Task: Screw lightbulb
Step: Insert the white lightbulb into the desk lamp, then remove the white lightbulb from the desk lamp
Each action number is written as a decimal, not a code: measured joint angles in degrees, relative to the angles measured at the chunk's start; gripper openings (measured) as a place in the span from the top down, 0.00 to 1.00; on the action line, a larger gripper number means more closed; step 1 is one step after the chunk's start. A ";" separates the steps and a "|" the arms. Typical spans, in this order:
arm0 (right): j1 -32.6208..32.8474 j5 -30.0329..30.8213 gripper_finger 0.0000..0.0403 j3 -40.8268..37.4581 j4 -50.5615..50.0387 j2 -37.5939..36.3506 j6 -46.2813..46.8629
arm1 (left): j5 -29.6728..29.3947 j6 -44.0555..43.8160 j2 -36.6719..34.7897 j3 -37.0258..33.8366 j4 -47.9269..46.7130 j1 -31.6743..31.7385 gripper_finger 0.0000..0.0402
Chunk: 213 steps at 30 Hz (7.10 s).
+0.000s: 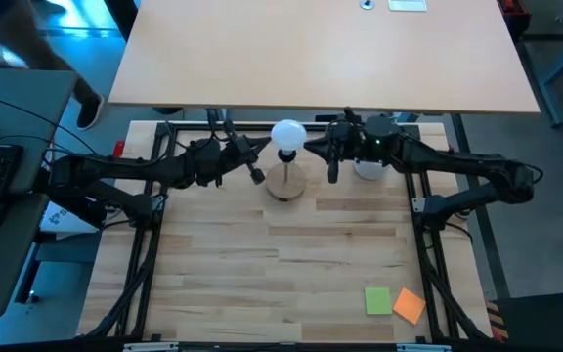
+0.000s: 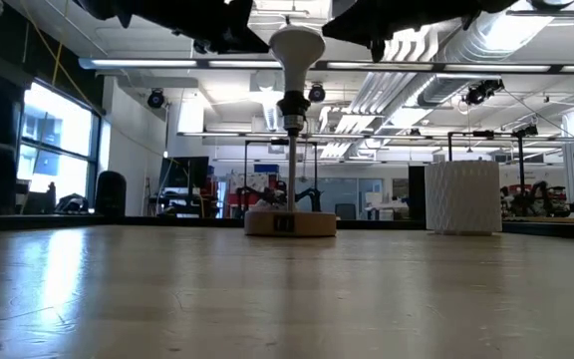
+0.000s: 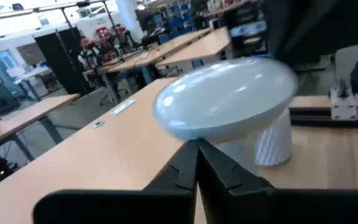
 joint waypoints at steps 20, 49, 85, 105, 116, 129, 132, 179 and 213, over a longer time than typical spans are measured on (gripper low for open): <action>-1.47 12.27 0.94 0.27 0.48 -0.07 1.27 | -1.60 1.51 -4.35 -0.02 -2.24 -1.55 1.00; 6.58 8.49 0.94 0.26 -0.59 0.02 -2.59 | -1.76 -0.91 -4.32 0.03 -5.65 1.11 1.00; 7.78 14.12 0.98 -14.49 3.67 1.27 8.03 | 3.28 -5.40 -3.86 -9.00 0.52 7.37 1.00; 10.07 3.05 1.00 -24.55 59.46 2.05 -8.10 | 33.85 -20.56 6.91 -16.78 48.16 18.62 1.00; 9.07 2.72 1.00 -24.55 68.08 7.98 -12.15 | 44.85 -28.23 18.96 -15.64 66.69 24.18 1.00; 3.18 -2.53 1.00 -15.77 76.18 22.54 -7.35 | 50.91 -36.77 26.68 -4.72 67.62 25.66 1.00; 2.77 -2.38 1.00 -15.86 76.18 22.55 -7.34 | 50.89 -39.02 26.86 -4.72 67.62 25.66 1.00; -3.67 0.63 1.00 -15.98 66.18 16.06 -0.92 | 48.39 -40.16 17.04 -14.34 67.56 23.52 1.00; -2.17 12.55 1.00 -16.02 56.33 14.12 -9.48 | 50.11 -41.44 20.57 -11.64 67.14 16.23 1.00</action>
